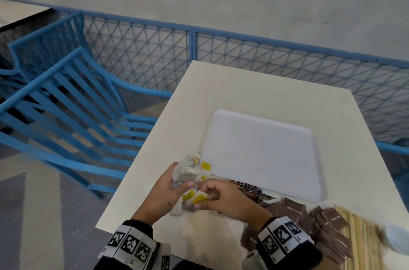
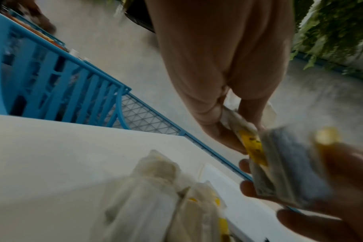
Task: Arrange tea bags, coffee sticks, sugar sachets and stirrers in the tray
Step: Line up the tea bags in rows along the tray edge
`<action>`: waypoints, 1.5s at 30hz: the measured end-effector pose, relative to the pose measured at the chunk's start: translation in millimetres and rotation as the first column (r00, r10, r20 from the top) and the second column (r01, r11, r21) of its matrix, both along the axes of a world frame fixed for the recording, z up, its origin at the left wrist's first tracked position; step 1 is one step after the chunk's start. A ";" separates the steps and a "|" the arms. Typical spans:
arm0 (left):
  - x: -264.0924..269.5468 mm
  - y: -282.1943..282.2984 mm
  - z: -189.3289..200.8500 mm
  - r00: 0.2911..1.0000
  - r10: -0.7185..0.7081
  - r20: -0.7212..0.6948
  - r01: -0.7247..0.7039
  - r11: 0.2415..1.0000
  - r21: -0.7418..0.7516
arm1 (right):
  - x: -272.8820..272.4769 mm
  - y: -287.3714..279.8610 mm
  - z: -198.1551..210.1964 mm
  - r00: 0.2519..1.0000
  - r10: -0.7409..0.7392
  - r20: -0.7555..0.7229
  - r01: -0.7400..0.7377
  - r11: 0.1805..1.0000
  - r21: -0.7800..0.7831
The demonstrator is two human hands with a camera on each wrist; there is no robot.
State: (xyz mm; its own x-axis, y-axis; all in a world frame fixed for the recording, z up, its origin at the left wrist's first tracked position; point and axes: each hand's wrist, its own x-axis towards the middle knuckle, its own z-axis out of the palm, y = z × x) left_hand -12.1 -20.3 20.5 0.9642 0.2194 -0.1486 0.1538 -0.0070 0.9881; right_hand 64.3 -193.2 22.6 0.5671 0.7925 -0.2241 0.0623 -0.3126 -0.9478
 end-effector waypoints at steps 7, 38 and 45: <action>7.9 -25.3 10.6 1.000 -0.008 0.030 0.008 1.000 -0.014 | 0.1 -22.9 -2.3 0.993 -0.113 -0.013 0.113 0.993 -0.035; 26.4 -100.1 29.5 0.995 -0.029 -0.092 0.021 0.996 -0.091 | 44.4 -103.9 28.0 0.803 -0.328 -0.497 0.480 0.851 0.213; 23.4 -72.0 27.6 0.993 0.103 -0.060 -0.106 0.993 -0.050 | 69.7 -101.7 16.6 0.745 -0.365 -0.558 0.508 0.853 0.120</action>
State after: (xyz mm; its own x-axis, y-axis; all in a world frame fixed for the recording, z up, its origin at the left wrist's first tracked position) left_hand 11.3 -92.3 48.1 0.9259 0.3090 -0.2171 0.2074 0.0644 0.9761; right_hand 134.0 -295.0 39.2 0.7282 0.5529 -0.4051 -0.5221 0.0644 -0.8505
